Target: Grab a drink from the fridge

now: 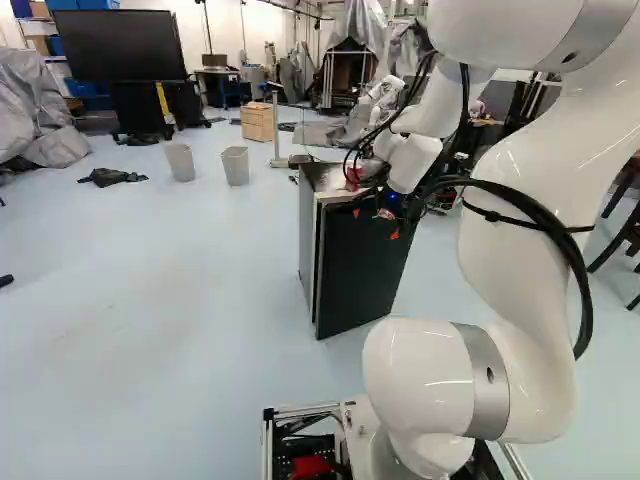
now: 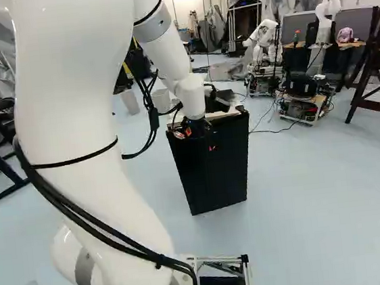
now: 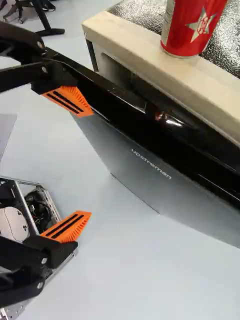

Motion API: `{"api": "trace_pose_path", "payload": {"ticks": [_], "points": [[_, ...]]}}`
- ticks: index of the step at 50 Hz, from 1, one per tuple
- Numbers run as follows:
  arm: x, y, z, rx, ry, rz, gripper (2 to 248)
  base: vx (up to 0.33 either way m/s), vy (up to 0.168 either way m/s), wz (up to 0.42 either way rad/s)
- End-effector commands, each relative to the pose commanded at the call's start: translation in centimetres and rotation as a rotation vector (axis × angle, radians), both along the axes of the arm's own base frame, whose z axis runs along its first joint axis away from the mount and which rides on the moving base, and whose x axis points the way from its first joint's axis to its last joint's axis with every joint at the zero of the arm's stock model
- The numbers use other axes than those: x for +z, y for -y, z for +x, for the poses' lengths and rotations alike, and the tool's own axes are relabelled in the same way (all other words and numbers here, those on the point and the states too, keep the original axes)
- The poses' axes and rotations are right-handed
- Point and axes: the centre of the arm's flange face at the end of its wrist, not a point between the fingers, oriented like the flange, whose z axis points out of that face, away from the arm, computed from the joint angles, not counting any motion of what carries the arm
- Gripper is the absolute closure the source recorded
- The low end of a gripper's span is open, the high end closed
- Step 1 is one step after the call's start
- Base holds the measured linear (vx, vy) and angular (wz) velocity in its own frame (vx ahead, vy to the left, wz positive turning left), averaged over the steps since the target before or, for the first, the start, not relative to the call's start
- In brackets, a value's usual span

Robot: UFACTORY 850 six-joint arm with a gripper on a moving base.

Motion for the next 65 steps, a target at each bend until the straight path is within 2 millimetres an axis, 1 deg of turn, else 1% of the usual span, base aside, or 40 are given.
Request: {"api": "trace_pose_path", "payload": {"ticks": [11, 26, 42, 65], "points": [[0.0, -0.9, -0.8, 0.014, -0.002, -0.002, 3, 0.0, 0.0, 0.0], [0.1, -2.0, -3.2, 0.058, 0.016, -0.06, 3, 0.0, 0.0, 0.0], [0.3, -3.0, -5.8, 0.163, 0.067, -0.186, 3, 0.0, 0.0, 0.0], [-1.6, -4.4, -8.3, 0.362, 0.13, -0.356, 3, 0.0, 0.0, 0.0]]}}
